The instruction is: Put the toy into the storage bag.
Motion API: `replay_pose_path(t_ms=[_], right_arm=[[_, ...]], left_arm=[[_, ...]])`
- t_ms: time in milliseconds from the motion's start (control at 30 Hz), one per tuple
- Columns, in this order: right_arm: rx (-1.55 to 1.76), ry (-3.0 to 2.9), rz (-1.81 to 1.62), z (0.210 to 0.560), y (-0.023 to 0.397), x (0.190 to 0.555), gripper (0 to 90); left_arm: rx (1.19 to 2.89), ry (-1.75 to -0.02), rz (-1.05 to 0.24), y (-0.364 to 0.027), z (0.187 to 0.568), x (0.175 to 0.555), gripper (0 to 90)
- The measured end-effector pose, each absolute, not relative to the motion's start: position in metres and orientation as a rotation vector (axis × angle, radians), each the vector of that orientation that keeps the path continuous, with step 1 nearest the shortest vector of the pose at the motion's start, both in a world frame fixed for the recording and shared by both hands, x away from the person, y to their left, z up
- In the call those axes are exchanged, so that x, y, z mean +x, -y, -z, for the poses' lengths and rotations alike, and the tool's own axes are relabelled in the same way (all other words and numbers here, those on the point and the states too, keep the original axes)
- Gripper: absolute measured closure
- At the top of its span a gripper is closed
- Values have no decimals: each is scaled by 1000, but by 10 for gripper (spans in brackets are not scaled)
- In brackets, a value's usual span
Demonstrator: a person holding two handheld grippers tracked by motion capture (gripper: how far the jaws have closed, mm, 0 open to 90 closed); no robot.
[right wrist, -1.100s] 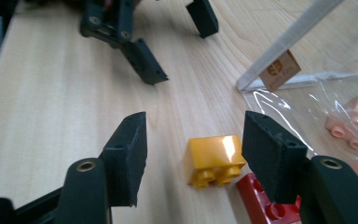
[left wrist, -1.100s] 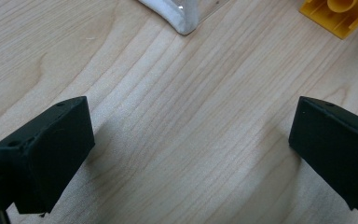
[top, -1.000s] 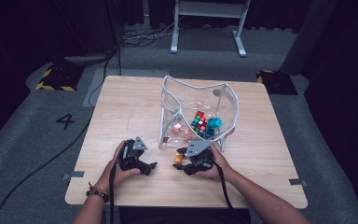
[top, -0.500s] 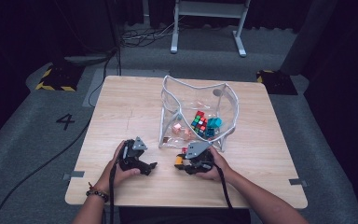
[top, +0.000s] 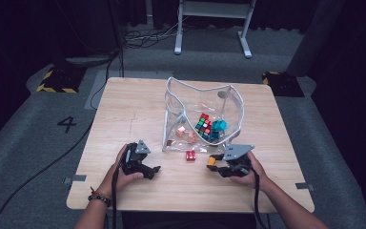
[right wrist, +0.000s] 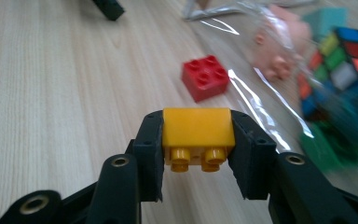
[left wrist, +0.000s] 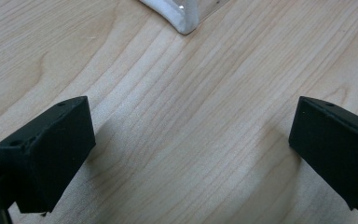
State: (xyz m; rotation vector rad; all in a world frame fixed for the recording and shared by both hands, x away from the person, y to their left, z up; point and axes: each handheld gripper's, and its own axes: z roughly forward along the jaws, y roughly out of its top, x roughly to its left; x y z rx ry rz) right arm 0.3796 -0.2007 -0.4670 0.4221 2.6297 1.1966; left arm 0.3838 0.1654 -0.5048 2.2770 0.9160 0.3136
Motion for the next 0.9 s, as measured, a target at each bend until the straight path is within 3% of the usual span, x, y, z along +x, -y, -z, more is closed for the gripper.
replay_pose_path(t_ms=[467,900], right_arm=[[725,-2405,-1232,445,288,424,595],[895,-2231,-1164,408,319,491,596]], left_arm=[[2281,-914,-308,-166,504,384,3],[2279,-912,-296,-165,505,384,0]])
